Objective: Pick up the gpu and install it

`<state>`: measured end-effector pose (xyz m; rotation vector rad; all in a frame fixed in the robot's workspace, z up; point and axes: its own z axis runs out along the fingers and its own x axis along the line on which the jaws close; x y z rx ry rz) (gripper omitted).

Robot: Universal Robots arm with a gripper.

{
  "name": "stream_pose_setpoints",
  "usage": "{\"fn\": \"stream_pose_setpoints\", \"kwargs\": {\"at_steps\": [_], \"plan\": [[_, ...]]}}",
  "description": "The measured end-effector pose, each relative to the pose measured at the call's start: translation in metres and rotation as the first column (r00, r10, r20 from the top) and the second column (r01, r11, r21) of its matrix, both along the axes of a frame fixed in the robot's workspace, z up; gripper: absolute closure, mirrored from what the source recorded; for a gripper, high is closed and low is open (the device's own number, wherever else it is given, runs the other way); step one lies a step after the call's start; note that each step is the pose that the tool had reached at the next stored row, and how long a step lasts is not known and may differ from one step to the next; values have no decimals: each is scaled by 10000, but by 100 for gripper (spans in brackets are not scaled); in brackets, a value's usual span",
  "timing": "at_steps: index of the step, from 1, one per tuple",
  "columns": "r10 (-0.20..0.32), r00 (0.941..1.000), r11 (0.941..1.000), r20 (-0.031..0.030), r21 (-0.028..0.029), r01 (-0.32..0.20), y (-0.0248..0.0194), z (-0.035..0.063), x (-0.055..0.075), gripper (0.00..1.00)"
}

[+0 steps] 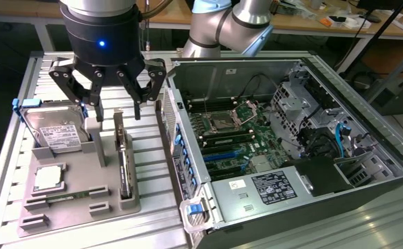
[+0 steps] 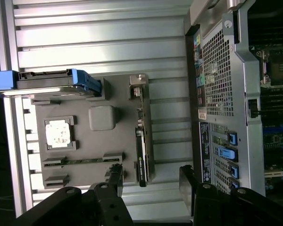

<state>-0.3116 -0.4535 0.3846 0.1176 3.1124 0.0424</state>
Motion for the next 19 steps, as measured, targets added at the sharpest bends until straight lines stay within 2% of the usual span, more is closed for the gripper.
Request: {"fn": "stream_pose_setpoints", "kwargs": {"at_steps": [11,19], "plan": [[-2,10000,10000,1,1,2,-1,-24,-1,40],[0,10000,10000,-1,0,0,-18,-44,-1,40]]}}
